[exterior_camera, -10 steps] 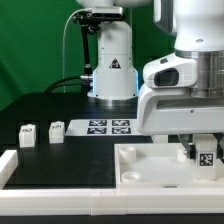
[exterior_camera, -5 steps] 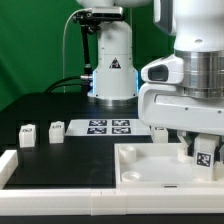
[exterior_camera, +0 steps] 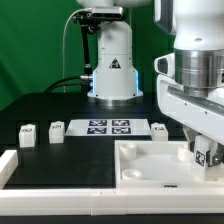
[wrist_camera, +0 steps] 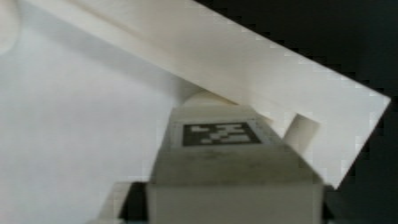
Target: Assemble one leg
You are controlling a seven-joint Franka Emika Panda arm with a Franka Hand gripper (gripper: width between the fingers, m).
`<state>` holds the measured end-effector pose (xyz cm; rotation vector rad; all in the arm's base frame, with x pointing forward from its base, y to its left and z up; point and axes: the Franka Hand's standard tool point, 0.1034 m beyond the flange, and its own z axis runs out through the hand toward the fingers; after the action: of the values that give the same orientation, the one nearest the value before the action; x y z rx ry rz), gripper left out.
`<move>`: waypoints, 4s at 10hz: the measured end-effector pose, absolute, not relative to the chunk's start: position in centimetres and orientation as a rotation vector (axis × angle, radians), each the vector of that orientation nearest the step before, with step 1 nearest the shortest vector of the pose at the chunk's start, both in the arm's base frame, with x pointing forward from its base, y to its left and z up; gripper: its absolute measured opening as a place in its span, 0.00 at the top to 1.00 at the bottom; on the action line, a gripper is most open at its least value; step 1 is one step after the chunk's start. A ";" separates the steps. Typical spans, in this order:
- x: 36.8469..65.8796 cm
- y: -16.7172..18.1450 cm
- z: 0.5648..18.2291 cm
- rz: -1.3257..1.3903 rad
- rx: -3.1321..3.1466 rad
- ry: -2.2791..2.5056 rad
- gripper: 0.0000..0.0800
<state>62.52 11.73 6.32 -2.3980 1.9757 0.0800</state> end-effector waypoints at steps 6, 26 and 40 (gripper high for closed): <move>62.6 11.6 6.4 0.094 -2.066 2.317 0.56; 62.6 11.3 6.3 0.022 -3.095 0.112 0.19; 62.4 8.6 6.4 0.020 -2.908 1.246 0.62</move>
Offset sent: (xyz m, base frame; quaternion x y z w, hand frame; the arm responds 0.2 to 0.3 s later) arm 0.0000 0.0000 0.0000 0.0000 0.0000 0.1790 0.9838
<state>62.45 8.63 6.39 -2.9077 1.2463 0.0202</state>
